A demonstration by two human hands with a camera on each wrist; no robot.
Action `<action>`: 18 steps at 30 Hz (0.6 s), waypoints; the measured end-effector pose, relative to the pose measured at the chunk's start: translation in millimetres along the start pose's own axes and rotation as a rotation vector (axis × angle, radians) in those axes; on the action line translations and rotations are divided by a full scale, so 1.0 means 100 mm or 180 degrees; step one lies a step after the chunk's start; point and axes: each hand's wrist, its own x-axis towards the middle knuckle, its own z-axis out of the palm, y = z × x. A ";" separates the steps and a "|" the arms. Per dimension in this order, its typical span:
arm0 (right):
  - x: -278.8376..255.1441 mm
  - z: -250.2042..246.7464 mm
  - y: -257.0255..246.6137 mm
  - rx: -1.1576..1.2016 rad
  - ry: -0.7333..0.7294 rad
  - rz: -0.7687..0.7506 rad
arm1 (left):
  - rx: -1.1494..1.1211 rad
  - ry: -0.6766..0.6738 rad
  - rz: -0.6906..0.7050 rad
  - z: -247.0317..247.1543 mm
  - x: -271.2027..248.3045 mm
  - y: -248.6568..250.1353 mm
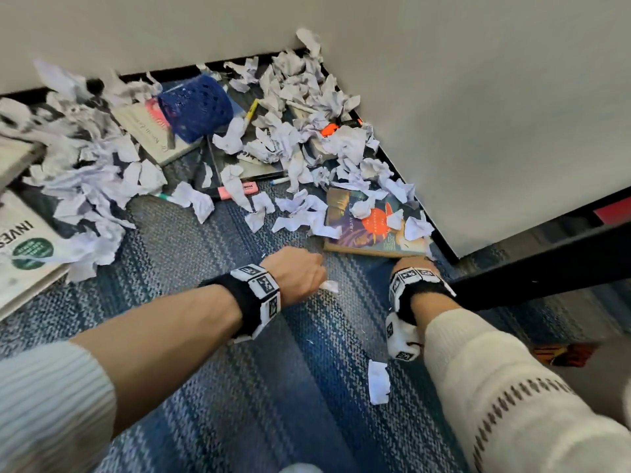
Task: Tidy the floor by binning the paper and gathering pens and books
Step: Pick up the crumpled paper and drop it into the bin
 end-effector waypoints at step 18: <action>-1.83 1.02 -0.15 0.1786 0.0815 -0.0447 | 0.0532 -0.0308 -0.0350 -0.31 -0.13 0.10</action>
